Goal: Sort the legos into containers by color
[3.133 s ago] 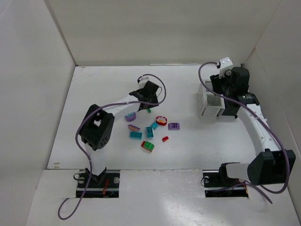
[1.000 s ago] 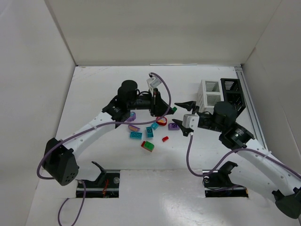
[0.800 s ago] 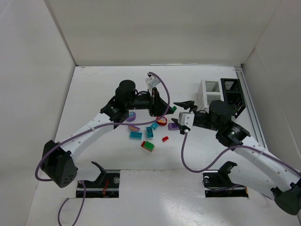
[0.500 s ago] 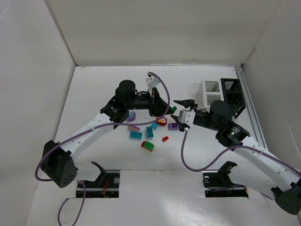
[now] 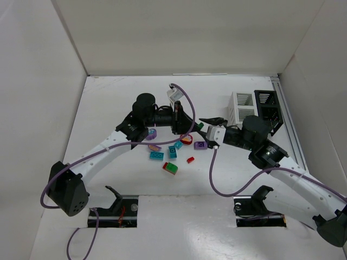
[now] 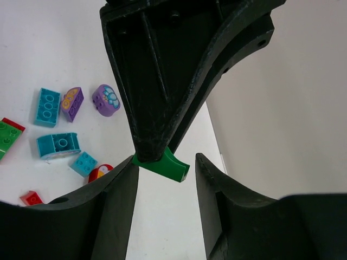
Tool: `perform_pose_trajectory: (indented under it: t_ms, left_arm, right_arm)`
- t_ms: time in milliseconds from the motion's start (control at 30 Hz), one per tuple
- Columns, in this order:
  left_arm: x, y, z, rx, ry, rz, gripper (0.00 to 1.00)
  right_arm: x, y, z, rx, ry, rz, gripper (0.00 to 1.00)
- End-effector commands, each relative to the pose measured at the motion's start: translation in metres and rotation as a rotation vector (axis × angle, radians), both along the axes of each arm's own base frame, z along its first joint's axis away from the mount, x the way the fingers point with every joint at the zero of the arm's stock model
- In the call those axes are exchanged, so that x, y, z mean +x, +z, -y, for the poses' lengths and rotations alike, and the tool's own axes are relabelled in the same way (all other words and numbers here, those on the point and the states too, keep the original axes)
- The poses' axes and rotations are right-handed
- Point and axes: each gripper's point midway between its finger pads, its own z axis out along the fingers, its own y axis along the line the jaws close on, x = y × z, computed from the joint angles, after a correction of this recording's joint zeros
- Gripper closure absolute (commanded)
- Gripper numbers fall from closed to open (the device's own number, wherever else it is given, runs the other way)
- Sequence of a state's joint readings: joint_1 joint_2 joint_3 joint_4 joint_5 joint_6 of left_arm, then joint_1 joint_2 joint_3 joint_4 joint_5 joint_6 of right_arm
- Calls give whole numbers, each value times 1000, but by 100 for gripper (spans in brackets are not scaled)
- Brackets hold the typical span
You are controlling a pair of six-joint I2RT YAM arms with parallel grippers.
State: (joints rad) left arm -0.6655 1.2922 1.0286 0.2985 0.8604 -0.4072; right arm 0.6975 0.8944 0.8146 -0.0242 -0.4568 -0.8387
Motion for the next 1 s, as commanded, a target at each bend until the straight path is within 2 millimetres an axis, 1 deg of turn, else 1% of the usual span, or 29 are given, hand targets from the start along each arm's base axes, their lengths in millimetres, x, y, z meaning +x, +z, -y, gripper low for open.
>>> perform_pose_trajectory:
  t_ms: [0, 33, 67, 100, 133, 167, 200, 233, 267, 300, 333, 367, 400, 433, 467, 500, 633, 733, 767, 800, 867, 900, 967]
  left_arm:
    - [-9, 14, -2, -39, -34, 42, 82]
    - [-9, 15, -2, -37, -35, 64, 81]
    - [-13, 12, -3, -26, -59, 68, 81]
    - [-12, 6, -3, 2, -61, 54, 81]
    - [-10, 1, -3, 26, -64, 50, 79]
    - [-10, 8, -4, 34, -67, 73, 79]
    - [-10, -6, -5, 90, -77, 70, 79]
    - [-8, -11, -5, 110, -83, 72, 79]
    - [-9, -6, -6, 112, -97, 94, 79]
    - [-7, -16, -7, 153, -89, 71, 79]
    - [-3, -17, -8, 166, -68, 86, 79]
    - [0, -17, -8, 173, -49, 88, 79]
    - [3, -18, -8, 177, -36, 90, 79]
    - [3, -18, -8, 178, -37, 102, 79]
    - [4, -21, -8, 192, -43, 111, 79]
    - [5, -18, -9, 192, -45, 123, 79]
    - [10, -24, -9, 229, -27, 115, 79]
    - [1, -21, -8, 208, -82, 116, 79]
    - [2, -22, -6, 204, -90, 116, 79]
    - [0, -22, -6, 201, -99, 115, 75]
    - [-2, -23, -6, 194, -114, 112, 69]
    - [-5, -23, -6, 189, -127, 110, 66]
    - [-4, -25, -5, 187, -127, 113, 53]
  right_arm:
    - [-13, 32, -10, 67, 88, 84, 49]
    - [-15, 32, -11, 65, 104, 92, 49]
    - [-17, 27, -13, 54, 119, 98, 52]
    - [-21, 30, -12, 60, 131, 105, 53]
    - [-23, 27, -13, 47, 145, 103, 53]
    - [-23, 25, -13, 38, 146, 103, 54]
    - [-23, 23, -12, 32, 146, 96, 57]
    - [-23, 20, -12, 27, 147, 89, 57]
    - [-24, 15, -11, 8, 148, 80, 59]
    - [-24, 18, -11, 7, 148, 79, 60]
    - [-24, 11, -9, -16, 140, 64, 62]
    - [-23, 12, -8, -18, 131, 63, 62]
    - [-22, 13, -8, -23, 132, 74, 64]
    - [-23, 10, -8, -30, 133, 65, 66]
    - [-26, 10, -10, -30, 143, 65, 66]
    - [-26, 8, -10, -35, 144, 57, 68]
    - [-29, 5, -11, -44, 154, 58, 75]
    - [-27, 5, -10, -46, 145, 58, 80]
    - [-27, 5, -10, -46, 145, 58, 87]
    - [-24, 2, -11, -54, 134, 50, 91]
    - [-21, 2, -9, -57, 114, 52, 100]
    - [-18, 1, -7, -56, 91, 42, 100]
    - [-13, 7, -5, -43, 62, 46, 100]
